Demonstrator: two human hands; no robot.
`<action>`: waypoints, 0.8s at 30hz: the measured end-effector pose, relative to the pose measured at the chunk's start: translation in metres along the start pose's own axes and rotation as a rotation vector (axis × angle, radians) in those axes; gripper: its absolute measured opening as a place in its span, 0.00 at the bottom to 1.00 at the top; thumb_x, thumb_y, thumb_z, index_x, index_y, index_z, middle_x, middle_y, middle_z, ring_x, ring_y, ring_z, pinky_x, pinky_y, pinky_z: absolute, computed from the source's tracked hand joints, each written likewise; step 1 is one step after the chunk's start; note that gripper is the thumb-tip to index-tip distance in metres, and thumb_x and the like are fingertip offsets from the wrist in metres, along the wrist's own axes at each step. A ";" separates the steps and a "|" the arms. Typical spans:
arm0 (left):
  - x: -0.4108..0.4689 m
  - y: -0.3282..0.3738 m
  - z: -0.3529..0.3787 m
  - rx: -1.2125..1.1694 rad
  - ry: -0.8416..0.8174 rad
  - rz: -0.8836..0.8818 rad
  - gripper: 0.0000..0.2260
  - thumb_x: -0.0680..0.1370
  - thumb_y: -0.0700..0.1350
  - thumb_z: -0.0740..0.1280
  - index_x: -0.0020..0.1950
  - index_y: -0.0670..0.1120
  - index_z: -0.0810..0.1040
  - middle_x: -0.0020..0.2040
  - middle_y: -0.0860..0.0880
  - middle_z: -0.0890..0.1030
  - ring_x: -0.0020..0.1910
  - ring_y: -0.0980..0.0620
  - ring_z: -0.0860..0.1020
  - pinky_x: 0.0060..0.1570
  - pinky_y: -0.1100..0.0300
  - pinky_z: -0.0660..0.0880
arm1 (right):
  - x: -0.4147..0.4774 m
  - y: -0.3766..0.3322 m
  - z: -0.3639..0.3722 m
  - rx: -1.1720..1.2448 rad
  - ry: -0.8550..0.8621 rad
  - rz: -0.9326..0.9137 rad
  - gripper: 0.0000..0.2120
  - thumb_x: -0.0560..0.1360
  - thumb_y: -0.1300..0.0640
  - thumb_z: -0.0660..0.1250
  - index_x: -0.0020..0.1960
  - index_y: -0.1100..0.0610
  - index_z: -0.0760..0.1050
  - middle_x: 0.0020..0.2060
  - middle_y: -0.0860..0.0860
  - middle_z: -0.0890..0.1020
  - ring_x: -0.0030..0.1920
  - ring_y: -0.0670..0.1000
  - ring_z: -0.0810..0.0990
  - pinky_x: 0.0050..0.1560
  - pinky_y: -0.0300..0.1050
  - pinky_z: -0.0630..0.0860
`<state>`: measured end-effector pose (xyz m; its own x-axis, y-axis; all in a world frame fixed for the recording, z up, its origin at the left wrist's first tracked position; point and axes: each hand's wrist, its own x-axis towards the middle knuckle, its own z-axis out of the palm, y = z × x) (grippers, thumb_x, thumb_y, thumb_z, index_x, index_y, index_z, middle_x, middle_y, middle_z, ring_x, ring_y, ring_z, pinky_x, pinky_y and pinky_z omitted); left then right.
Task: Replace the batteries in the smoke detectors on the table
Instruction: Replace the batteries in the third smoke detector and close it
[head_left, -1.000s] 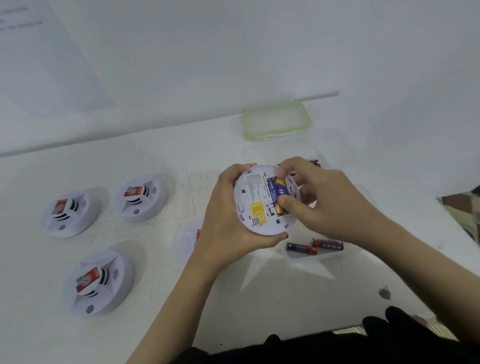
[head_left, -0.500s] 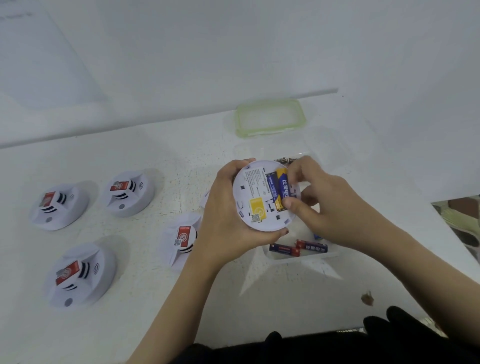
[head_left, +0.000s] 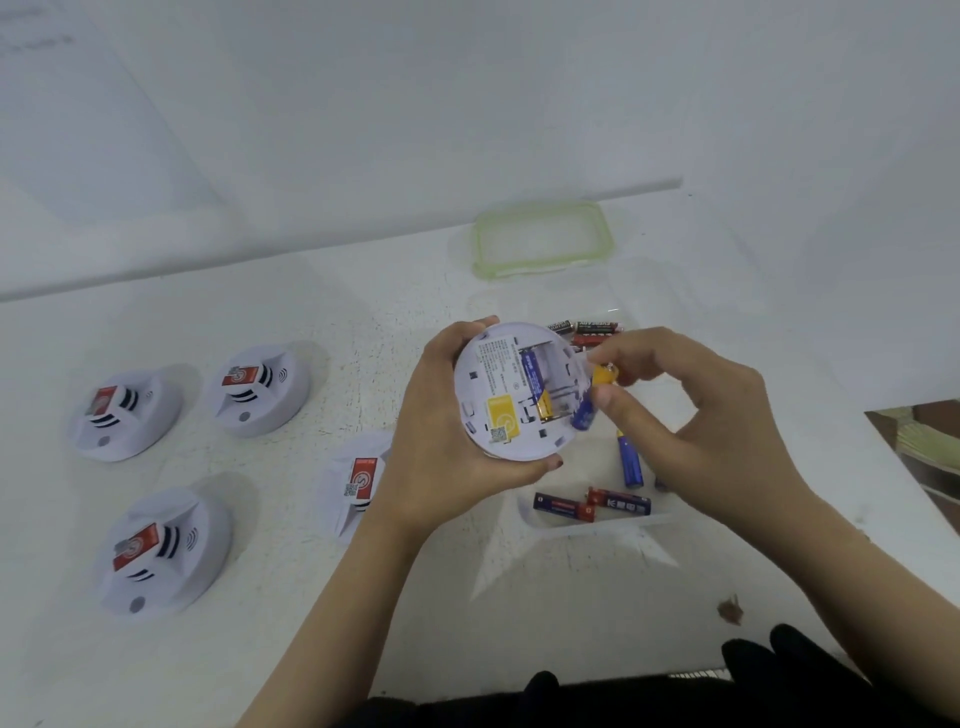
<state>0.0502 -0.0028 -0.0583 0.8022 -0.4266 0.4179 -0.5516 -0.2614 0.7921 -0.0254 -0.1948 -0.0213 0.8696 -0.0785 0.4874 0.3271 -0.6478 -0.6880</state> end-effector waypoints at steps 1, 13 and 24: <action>0.001 0.000 -0.001 -0.011 0.004 -0.012 0.43 0.57 0.51 0.81 0.66 0.57 0.60 0.66 0.53 0.69 0.66 0.50 0.71 0.62 0.49 0.74 | -0.001 0.000 -0.003 -0.001 -0.054 0.014 0.09 0.73 0.51 0.66 0.51 0.51 0.78 0.42 0.43 0.81 0.42 0.44 0.77 0.45 0.30 0.70; 0.014 0.007 -0.003 -0.028 -0.043 0.020 0.42 0.58 0.50 0.80 0.64 0.63 0.60 0.64 0.60 0.70 0.64 0.54 0.73 0.59 0.59 0.74 | 0.009 0.006 -0.020 -0.232 -0.317 -0.047 0.16 0.73 0.44 0.62 0.59 0.46 0.76 0.50 0.34 0.77 0.46 0.39 0.76 0.47 0.36 0.73; 0.027 0.027 -0.005 0.061 -0.112 0.074 0.43 0.58 0.54 0.81 0.65 0.62 0.60 0.59 0.60 0.73 0.60 0.52 0.76 0.57 0.52 0.76 | 0.044 -0.003 -0.023 -0.446 -0.371 -0.319 0.23 0.71 0.51 0.67 0.65 0.55 0.75 0.66 0.56 0.74 0.50 0.57 0.83 0.43 0.53 0.81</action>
<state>0.0584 -0.0170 -0.0235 0.7300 -0.5400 0.4190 -0.6239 -0.2760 0.7311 0.0039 -0.2138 0.0142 0.8513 0.3840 0.3576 0.4746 -0.8541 -0.2126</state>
